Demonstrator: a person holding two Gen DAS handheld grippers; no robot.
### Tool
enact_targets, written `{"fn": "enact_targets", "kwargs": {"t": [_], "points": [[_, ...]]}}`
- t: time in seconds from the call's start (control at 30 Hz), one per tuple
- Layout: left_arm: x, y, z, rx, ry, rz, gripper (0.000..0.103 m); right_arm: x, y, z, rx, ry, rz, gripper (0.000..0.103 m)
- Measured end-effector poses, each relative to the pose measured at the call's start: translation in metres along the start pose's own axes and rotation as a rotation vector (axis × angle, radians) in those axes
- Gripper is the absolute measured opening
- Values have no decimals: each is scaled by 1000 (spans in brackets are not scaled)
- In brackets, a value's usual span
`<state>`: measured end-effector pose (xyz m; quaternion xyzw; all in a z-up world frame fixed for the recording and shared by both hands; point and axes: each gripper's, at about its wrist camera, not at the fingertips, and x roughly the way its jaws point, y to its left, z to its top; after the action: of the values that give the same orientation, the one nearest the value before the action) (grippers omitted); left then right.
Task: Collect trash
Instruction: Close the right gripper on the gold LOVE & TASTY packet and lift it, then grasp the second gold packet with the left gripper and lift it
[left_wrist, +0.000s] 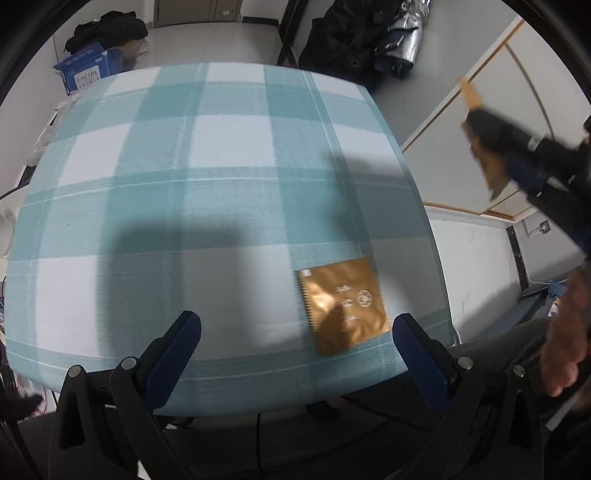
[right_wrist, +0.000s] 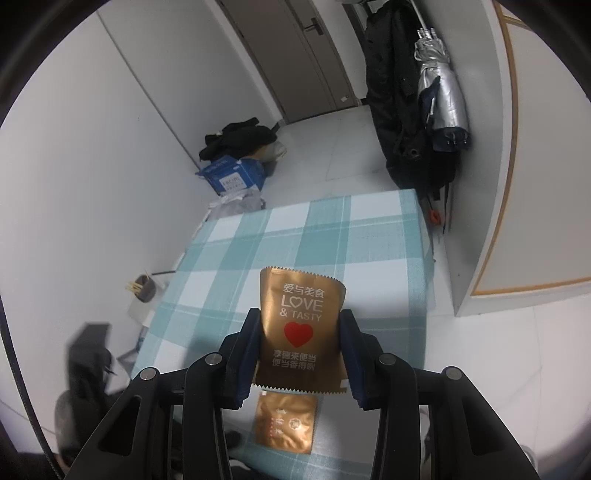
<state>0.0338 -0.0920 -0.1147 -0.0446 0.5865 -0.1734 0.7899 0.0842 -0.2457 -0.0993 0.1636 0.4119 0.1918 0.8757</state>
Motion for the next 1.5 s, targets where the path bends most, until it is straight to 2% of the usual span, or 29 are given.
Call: {"fn": "enact_targets", "kwargs": {"t": [0.1, 0.3, 0.4, 0.57, 0.6, 0.67, 0.73, 0.77, 0.87, 0.93, 1.2, 1.27, 1.3, 1.4, 1.5], "points": [[11, -12, 1, 12, 14, 1, 102, -7, -6, 4, 13, -22, -3, 40], [30, -24, 2, 18, 47, 58, 102, -19, -16, 5, 48, -47, -3, 40], [38, -34, 0, 56, 55, 132, 102, -25, -15, 5, 45, -65, 2, 40], [43, -42, 2, 66, 48, 185, 101, -31, -20, 6, 64, -87, 3, 40], [45, -46, 2, 84, 53, 223, 99, -32, -21, 6, 68, -90, 1, 40], [43, -53, 2, 117, 32, 215, 86, -35, -23, 6, 73, -96, 5, 40], [40, -61, 2, 154, 28, 202, 66, -37, -25, 6, 77, -103, 7, 40], [40, -64, 2, 174, 35, 203, 66, -38, -26, 6, 79, -103, 9, 40], [39, -63, 6, 159, 40, 194, 54, -38, -27, 5, 87, -101, 16, 40], [40, -64, 8, 149, 42, 184, 38, -39, -27, 5, 84, -99, 18, 40], [36, -59, 1, 121, 39, 155, 23, -39, -27, 5, 92, -97, 27, 40], [36, -59, 1, 120, 34, 145, 15, -39, -27, 5, 94, -96, 28, 40], [35, -60, 1, 121, 30, 134, 6, -39, -27, 5, 93, -96, 27, 40], [32, -60, 3, 126, 18, 124, 2, -39, -27, 5, 96, -95, 30, 40], [30, -57, 6, 88, 3, 109, 1, -38, -28, 5, 98, -94, 32, 40]]}}
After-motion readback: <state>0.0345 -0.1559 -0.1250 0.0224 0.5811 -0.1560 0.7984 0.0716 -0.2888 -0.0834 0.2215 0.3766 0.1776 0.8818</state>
